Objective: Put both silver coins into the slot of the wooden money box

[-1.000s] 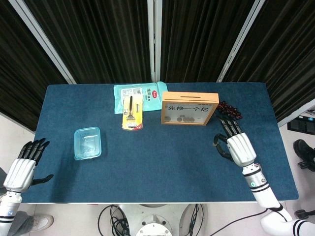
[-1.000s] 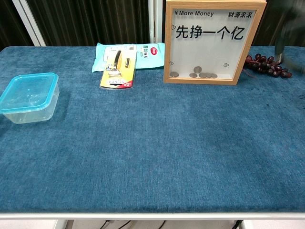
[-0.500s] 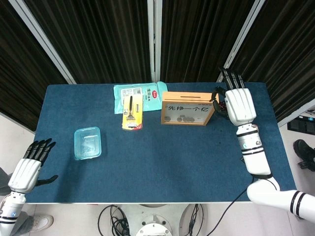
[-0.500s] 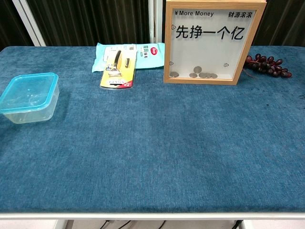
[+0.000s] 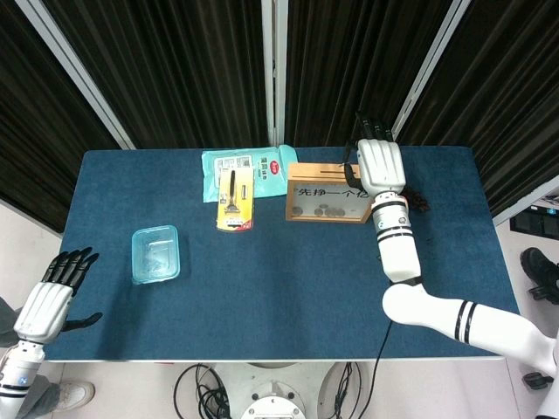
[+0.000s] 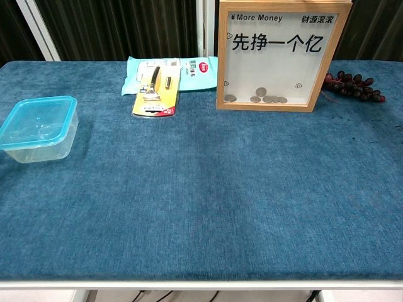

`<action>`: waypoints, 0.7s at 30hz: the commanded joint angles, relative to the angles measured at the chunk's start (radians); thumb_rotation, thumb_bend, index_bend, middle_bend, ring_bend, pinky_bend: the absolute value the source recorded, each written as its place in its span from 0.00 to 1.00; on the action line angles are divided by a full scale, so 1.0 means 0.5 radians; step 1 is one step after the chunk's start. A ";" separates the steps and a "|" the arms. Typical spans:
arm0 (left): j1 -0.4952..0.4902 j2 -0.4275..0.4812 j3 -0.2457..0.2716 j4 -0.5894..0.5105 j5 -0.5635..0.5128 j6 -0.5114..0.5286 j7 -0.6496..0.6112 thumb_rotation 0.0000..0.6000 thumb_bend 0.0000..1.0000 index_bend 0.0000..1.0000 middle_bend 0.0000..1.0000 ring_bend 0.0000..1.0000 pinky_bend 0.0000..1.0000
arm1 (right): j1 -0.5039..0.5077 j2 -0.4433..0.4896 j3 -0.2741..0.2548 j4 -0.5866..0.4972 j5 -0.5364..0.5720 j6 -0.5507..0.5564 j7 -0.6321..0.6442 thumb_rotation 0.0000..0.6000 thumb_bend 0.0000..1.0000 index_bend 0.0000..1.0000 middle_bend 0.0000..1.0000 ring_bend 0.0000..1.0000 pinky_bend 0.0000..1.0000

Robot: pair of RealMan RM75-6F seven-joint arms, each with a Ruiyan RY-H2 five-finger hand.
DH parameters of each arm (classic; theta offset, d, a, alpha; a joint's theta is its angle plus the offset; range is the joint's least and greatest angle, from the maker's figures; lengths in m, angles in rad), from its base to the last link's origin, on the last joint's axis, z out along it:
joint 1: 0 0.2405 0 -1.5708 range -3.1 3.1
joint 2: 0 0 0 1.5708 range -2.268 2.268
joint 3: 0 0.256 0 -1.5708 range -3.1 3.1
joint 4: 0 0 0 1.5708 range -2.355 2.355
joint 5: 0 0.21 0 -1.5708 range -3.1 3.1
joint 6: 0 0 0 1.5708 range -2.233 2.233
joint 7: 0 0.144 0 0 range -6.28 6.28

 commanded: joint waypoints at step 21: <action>-0.004 -0.002 -0.002 0.036 -0.010 -0.004 -0.045 1.00 0.05 0.00 0.00 0.00 0.00 | 0.227 -0.081 -0.066 0.122 0.457 0.113 -0.208 1.00 0.43 0.76 0.04 0.00 0.00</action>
